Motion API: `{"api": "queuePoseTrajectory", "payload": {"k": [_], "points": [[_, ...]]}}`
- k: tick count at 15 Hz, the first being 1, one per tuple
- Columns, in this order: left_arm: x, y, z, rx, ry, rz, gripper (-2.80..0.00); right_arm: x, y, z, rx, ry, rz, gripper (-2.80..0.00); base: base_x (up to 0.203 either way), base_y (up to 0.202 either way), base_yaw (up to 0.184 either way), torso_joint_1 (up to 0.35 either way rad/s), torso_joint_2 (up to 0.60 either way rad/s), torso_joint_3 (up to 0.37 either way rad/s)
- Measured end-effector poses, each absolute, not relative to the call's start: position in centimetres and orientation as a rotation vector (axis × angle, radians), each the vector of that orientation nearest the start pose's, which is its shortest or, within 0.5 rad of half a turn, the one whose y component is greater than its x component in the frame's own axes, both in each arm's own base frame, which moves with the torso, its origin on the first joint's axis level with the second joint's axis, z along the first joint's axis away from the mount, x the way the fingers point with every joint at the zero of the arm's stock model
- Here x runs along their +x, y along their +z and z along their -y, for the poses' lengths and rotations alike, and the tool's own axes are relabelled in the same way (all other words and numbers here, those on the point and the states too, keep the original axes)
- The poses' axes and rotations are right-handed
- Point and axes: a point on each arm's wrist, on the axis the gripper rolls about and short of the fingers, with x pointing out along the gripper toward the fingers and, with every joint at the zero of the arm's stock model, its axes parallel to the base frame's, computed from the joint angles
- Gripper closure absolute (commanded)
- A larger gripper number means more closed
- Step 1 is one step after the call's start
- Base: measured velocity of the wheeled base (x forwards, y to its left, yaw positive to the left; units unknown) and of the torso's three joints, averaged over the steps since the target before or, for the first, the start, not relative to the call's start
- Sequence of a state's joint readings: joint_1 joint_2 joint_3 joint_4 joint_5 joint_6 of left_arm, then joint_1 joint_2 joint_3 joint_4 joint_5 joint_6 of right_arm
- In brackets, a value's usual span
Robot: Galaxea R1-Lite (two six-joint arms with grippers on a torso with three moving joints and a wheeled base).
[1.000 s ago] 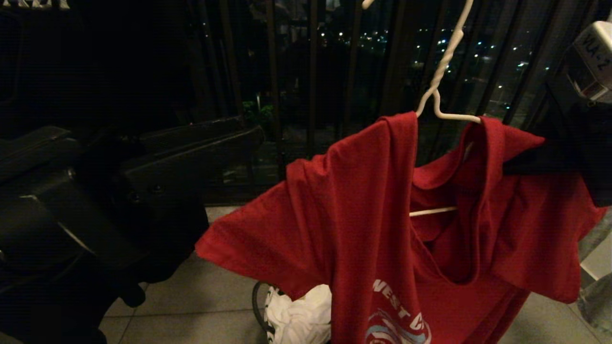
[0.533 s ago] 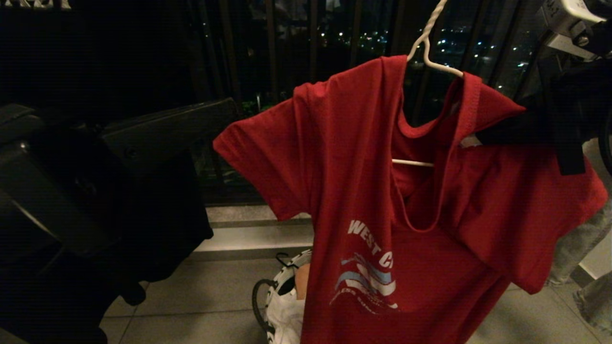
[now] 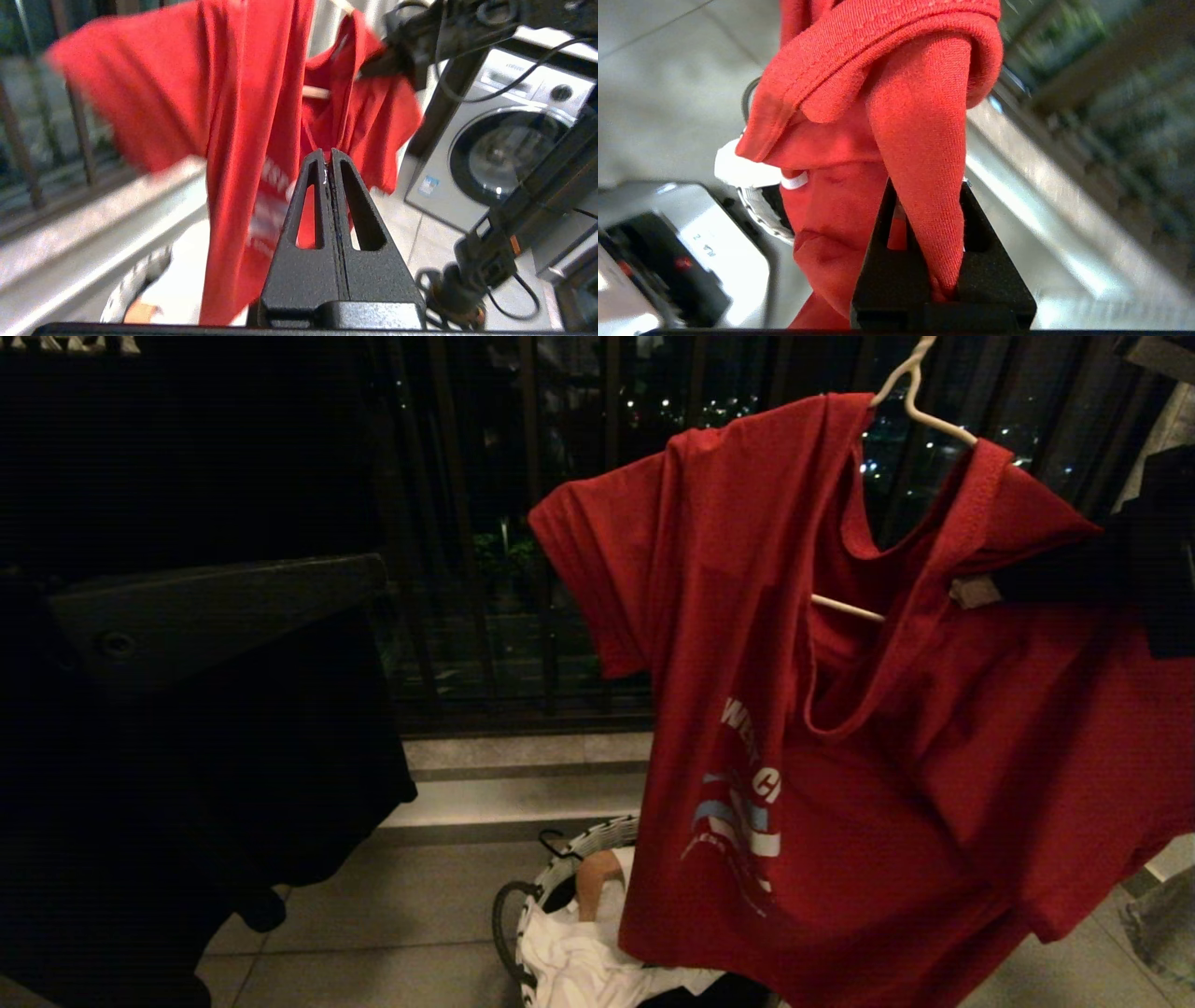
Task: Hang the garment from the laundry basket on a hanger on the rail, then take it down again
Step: Hang the clothes rack on the clothesline
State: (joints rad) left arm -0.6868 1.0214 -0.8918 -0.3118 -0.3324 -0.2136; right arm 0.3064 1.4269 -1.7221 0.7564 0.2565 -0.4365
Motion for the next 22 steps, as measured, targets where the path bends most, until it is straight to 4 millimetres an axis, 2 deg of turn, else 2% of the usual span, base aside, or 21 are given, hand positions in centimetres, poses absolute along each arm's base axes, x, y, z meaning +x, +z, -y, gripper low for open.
{"api": "queuePoseTrajectory", "payload": {"k": [5,8,12,15,22], "points": [[8.6,32.9,7.5,-0.203,-0.861,-0.011,0.00,15.1,36.9,-5.1,-0.271,0.504,-0.382,0.00,0.000,0.000,0.000,0.000,0.00,0.000],[9.0,31.9,7.5,-0.187,-0.733,-0.074,0.00,13.2,36.0,-4.4,-0.247,0.448,-0.403,0.00,0.000,0.000,0.000,0.000,0.00,0.000],[10.1,31.7,8.1,-0.176,-0.648,-0.097,0.00,10.8,34.4,-3.5,-0.257,0.391,-0.427,0.00,0.000,0.000,0.000,0.001,-0.01,-0.005],[11.2,31.4,8.6,-0.150,-0.603,-0.113,0.00,9.6,34.1,-3.0,-0.266,0.349,-0.417,0.00,0.000,0.000,0.000,0.009,-0.18,-0.282],[11.9,31.5,8.4,-0.128,-0.547,-0.105,0.00,8.3,31.0,-2.3,-0.287,0.245,-0.460,0.00,0.000,0.000,0.000,0.085,-0.47,-0.344]]}}
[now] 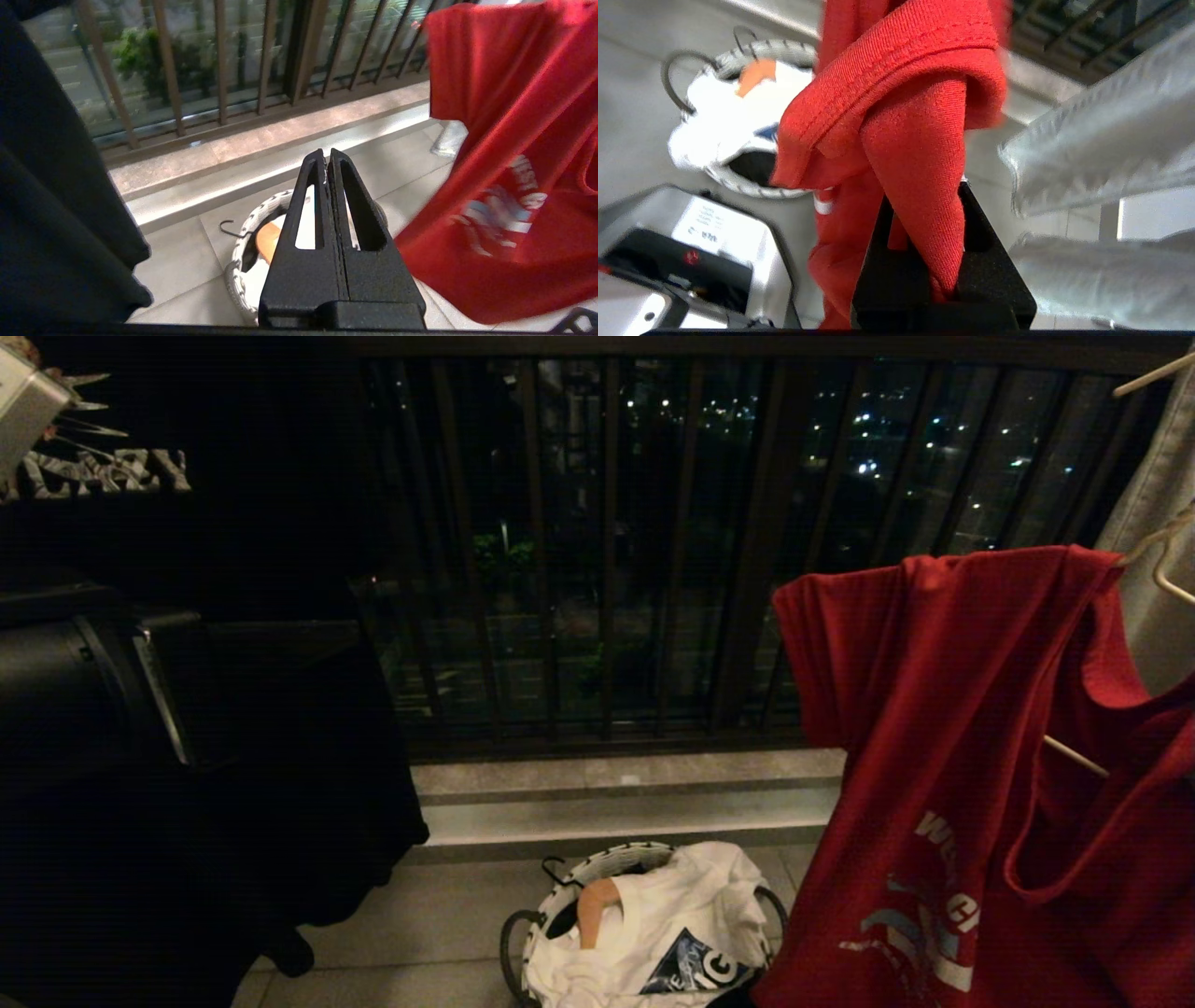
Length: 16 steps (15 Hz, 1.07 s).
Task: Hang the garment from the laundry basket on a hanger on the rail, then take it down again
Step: Hang the clothes rack on the clothesline
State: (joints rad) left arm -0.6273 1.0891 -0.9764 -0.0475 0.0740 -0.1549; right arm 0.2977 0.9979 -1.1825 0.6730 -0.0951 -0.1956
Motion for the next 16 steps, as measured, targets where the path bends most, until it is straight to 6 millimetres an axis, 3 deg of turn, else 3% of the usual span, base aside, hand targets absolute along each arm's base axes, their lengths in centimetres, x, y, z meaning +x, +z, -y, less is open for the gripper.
{"api": "queuePoseTrajectory", "payload": {"k": [16], "points": [[11.5,31.6,8.1,-0.125,-0.548,-0.091,0.00,7.6,29.4,-2.0,-0.268,0.198,-0.431,0.00,0.000,0.000,0.000,0.183,-0.49,-0.314]]}}
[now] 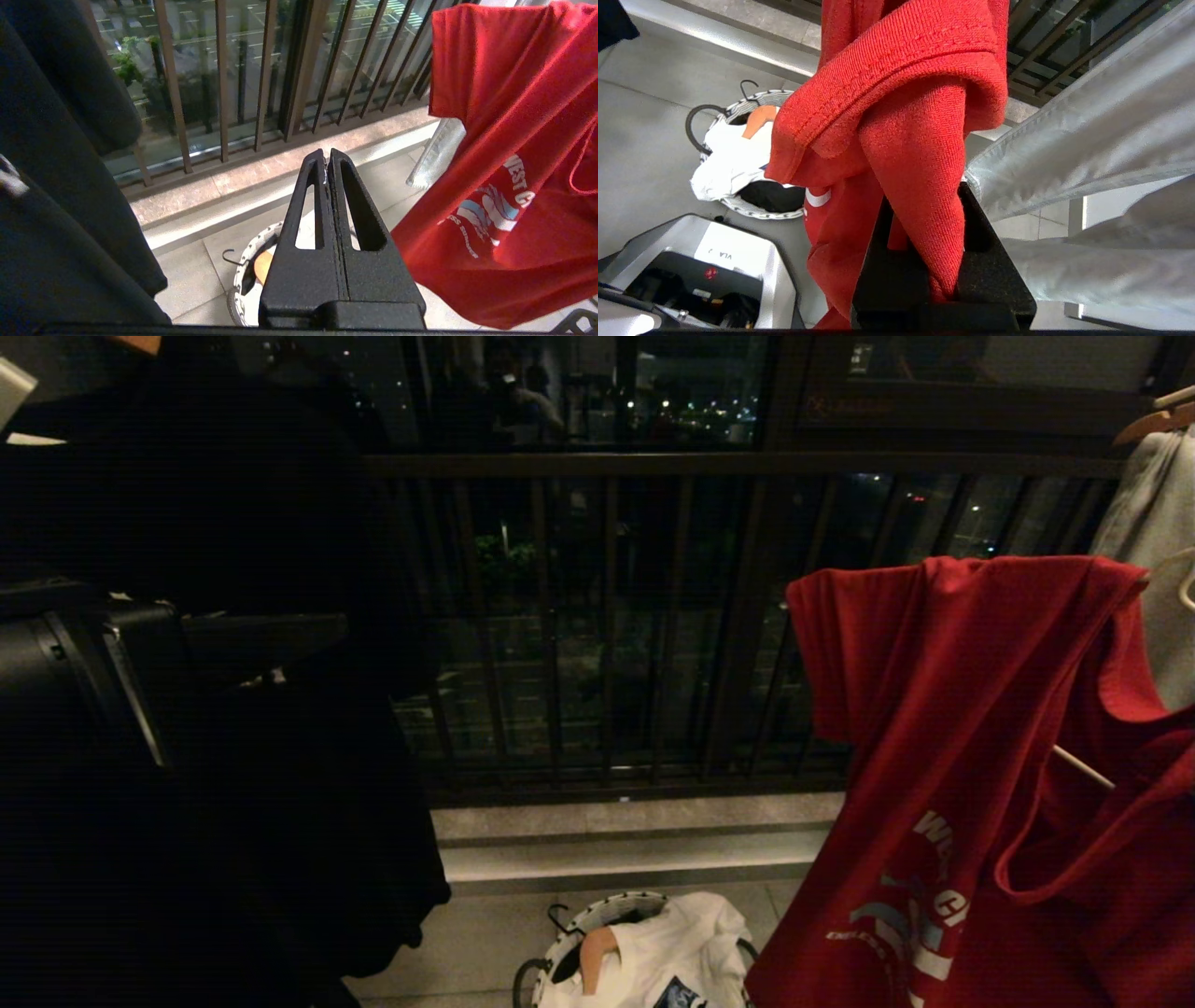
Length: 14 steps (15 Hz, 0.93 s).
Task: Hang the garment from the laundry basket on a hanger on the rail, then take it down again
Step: Hang the clothes rack on the clothesline
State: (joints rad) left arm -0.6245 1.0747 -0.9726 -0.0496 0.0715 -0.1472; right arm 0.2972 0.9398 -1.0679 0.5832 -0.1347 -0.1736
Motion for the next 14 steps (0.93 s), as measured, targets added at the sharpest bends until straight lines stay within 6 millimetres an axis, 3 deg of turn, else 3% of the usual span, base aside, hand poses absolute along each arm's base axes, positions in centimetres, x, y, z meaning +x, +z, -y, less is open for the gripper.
{"api": "queuePoseTrajectory", "payload": {"k": [8,14], "points": [[11.40,31.41,8.01,-0.117,-0.548,-0.088,0.00,7.18,29.17,-1.89,-0.264,0.199,-0.424,0.00,0.000,0.000,0.000,0.255,-0.58,-0.323],[11.23,31.42,7.89,-0.118,-0.549,-0.084,0.00,7.19,29.04,-1.89,-0.259,0.198,-0.420,0.00,0.000,0.000,0.000,0.185,-0.39,-0.214]]}}
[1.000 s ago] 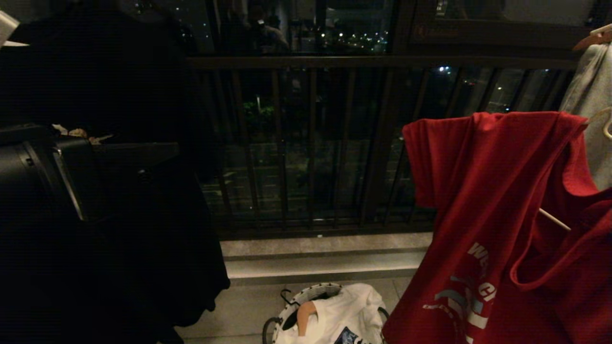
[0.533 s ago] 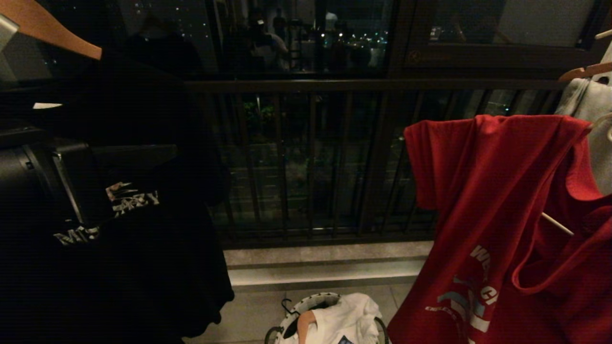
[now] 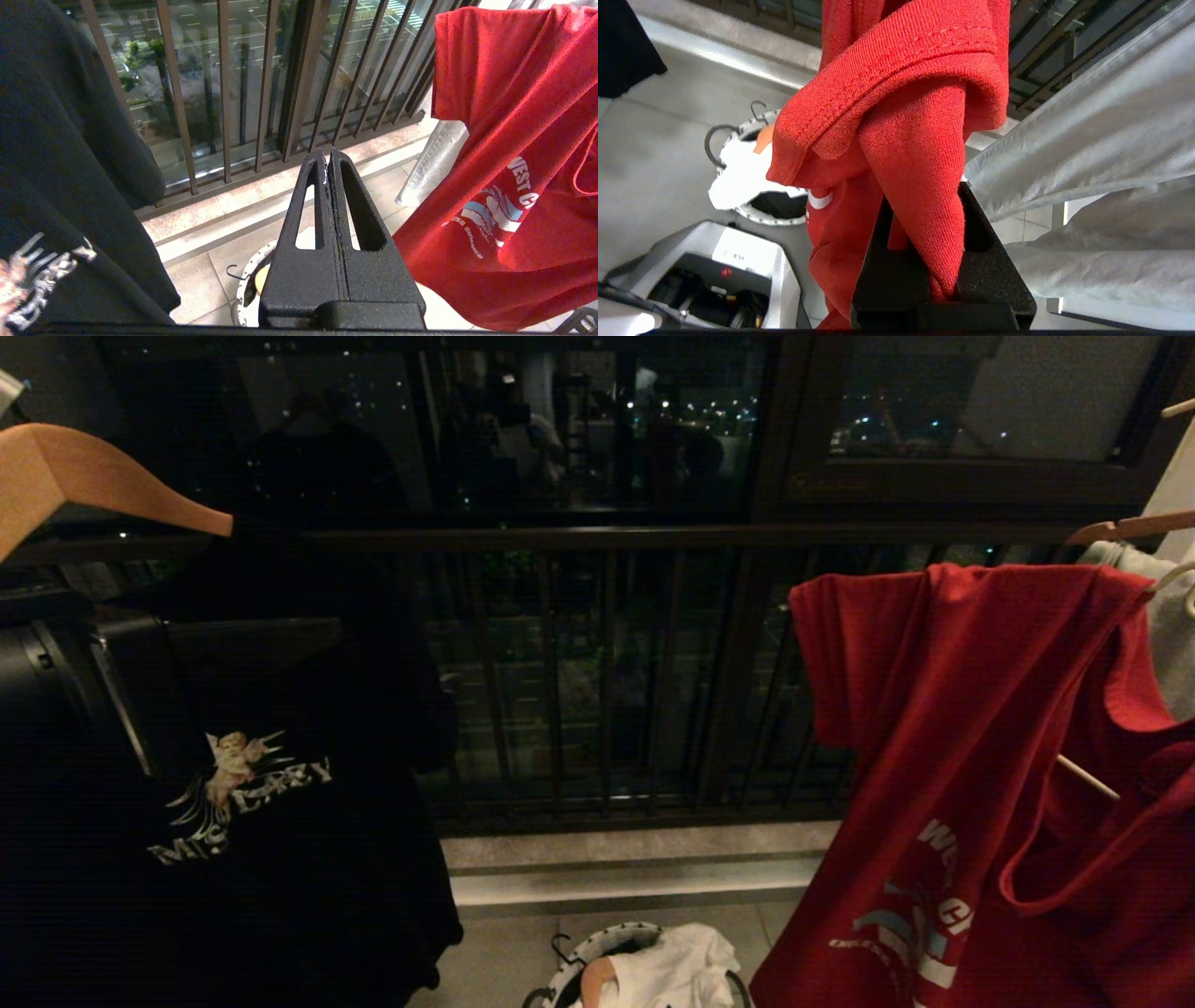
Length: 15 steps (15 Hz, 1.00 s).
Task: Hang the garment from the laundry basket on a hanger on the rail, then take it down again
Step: Hang the clothes rack on the clothesline
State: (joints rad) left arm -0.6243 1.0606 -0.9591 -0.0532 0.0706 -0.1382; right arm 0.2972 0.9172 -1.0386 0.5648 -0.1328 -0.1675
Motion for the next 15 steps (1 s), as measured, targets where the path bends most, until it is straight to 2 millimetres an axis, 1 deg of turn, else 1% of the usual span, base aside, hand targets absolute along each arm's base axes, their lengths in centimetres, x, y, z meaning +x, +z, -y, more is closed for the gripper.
{"api": "queuePoseTrajectory", "payload": {"k": [5,11,15], "points": [[11.2,31.4,7.9,-0.120,-0.550,-0.083,0.00,7.4,28.8,-1.9,-0.235,0.191,-0.419,0.00,0.000,0.000,0.000,0.149,-0.31,-0.167],[11.2,31.5,7.8,-0.120,-0.549,-0.082,0.00,7.3,28.7,-1.9,-0.224,0.193,-0.373,0.00,0.000,0.000,0.000,0.004,-0.01,-0.005],[11.1,31.5,7.8,-0.121,-0.550,-0.080,0.00,8.3,29.5,-2.2,-0.213,0.187,-0.298,0.00,0.000,0.000,0.000,0.000,0.00,0.000]]}}
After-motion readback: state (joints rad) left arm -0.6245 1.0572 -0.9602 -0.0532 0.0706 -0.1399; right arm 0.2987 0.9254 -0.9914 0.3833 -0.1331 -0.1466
